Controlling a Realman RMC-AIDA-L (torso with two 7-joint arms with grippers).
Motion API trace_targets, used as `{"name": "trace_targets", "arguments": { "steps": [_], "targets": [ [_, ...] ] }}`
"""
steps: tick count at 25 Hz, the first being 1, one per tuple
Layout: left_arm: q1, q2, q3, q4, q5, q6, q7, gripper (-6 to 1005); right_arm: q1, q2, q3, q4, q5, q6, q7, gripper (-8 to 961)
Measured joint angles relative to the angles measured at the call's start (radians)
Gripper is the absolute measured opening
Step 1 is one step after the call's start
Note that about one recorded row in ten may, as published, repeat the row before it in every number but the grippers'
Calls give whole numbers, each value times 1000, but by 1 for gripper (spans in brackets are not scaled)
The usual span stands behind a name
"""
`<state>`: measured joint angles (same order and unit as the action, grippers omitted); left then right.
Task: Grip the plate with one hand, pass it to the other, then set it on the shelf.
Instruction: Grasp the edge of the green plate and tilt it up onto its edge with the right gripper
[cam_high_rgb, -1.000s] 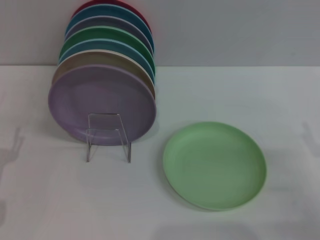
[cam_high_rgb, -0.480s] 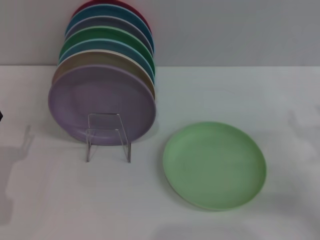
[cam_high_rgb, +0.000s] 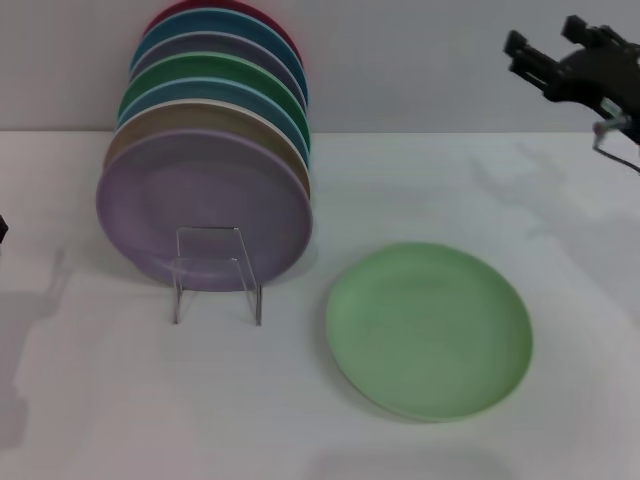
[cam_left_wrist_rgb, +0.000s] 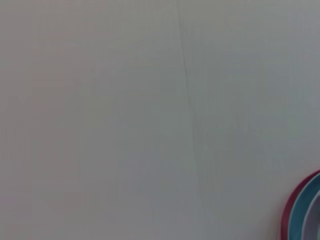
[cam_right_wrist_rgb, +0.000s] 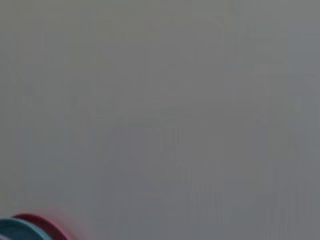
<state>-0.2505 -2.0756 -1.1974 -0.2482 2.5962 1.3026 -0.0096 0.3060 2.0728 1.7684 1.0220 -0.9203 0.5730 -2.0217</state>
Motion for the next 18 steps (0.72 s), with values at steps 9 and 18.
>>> {"name": "trace_targets", "arguments": {
  "steps": [9,18],
  "targets": [
    [-16,0,1,5,-5,-5,1,807,-42,-21,-53,487,-1030,-2,1235,792],
    [-45,3,-7,16,-5,-39,1,807,80,-22,68,630,-1481,630,1799,790]
  ]
}}
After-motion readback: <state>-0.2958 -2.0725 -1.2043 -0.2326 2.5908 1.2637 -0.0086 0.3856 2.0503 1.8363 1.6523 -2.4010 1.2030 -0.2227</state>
